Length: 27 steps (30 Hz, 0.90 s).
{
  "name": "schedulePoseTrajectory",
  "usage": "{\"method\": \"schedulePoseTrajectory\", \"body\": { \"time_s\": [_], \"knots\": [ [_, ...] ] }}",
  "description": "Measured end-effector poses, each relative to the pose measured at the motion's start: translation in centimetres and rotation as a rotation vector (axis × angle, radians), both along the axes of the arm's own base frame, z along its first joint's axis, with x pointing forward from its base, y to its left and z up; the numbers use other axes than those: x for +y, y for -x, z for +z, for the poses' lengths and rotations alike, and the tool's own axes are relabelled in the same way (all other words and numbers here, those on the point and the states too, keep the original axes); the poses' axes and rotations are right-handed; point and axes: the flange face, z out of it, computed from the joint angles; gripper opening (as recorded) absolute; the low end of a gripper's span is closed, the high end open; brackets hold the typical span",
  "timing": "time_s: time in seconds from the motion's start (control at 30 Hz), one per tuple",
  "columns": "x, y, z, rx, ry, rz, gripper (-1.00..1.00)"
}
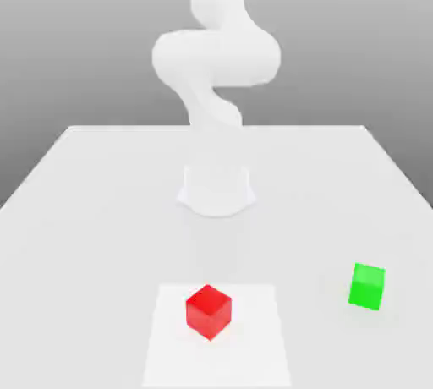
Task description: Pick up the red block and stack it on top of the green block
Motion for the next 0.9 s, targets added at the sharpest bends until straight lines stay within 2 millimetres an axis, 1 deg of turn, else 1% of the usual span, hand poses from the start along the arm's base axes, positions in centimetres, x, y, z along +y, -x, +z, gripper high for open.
{"method": "schedulePoseTrajectory", "body": {
  "time_s": [0.1,0.17,0.23,0.33,0.4,0.47,0.53,0.63,0.7,0.87,0.9],
  "knots": [
    [-0.4,-3.7,-7.4,0.113,0.053,0.111,0.0],
    [-0.4,-5.3,-12.3,0.182,0.086,0.184,0.0],
    [-0.3,-6.3,-17.1,0.249,0.118,0.256,0.0],
    [-0.2,-6.9,-24.2,0.348,0.164,0.366,0.0],
    [-0.1,-6.6,-28.8,0.413,0.194,0.44,0.0],
    [-0.1,-5.8,-33.3,0.478,0.223,0.516,0.0],
    [-0.2,-4.6,-37.6,0.542,0.252,0.592,0.0],
    [-0.5,-2.0,-43.4,0.638,0.293,0.708,0.0],
    [-0.6,-1.4,-45.9,0.661,0.304,0.738,0.0],
    [-0.7,-1.1,-51.0,0.669,0.307,0.747,0.0],
    [-0.6,-1.0,-51.6,0.669,0.306,0.747,-1.0]
  ]
}}
